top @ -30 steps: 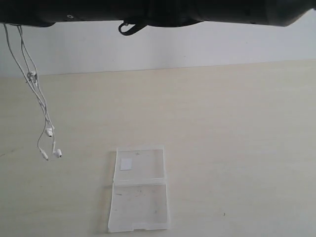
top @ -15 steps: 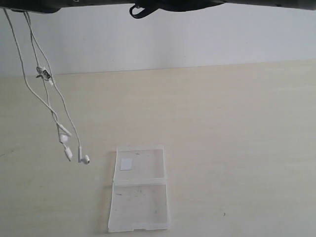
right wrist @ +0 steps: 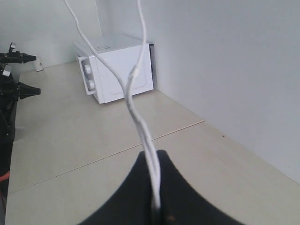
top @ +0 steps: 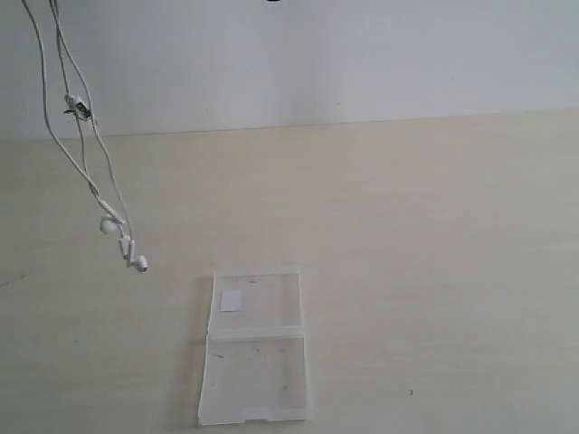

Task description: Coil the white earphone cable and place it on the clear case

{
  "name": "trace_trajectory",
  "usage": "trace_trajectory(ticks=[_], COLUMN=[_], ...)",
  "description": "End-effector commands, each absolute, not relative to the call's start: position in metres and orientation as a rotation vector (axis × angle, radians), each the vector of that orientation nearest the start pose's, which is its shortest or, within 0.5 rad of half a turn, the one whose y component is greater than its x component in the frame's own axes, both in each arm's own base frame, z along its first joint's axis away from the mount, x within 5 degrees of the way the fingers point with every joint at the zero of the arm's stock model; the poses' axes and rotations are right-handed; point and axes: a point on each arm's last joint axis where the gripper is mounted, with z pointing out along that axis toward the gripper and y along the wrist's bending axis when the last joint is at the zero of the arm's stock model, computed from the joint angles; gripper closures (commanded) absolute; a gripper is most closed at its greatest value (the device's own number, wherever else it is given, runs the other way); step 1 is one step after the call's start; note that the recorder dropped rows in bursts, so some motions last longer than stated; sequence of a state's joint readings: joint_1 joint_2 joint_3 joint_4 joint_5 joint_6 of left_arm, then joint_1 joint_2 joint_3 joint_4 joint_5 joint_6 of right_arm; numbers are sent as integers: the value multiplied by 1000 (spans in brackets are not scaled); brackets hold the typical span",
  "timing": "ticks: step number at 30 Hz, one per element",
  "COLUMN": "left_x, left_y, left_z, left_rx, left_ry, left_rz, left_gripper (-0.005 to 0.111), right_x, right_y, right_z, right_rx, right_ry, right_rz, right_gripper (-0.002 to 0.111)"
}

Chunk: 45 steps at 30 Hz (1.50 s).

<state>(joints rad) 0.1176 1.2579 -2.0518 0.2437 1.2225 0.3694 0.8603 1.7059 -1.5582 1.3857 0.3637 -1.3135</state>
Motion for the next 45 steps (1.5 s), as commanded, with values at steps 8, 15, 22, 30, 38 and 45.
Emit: trace_trajectory(ticks=[8, 15, 22, 30, 38, 45], left_x=[175, 176, 177, 181, 181, 184], left_y=[34, 33, 27, 14, 6, -1], left_z=[580, 580, 580, 579, 579, 576], left_rx=[57, 73, 105, 233, 263, 291], left_ry=[1926, 1928, 1924, 1911, 1894, 1895], left_rz=[398, 407, 321, 211, 99, -1], left_gripper=[91, 43, 70, 103, 87, 88], right_x=[240, 239, 237, 228, 218, 211], right_y=[326, 326, 325, 312, 296, 282], right_z=[402, 401, 395, 401, 430, 443], right_rx=[-960, -970, -1025, -1160, -1330, -1420], right_ry=[1555, 1556, 1613, 1683, 1778, 1873], right_rz=[950, 954, 932, 819, 681, 572], right_gripper=[108, 108, 108, 108, 108, 108])
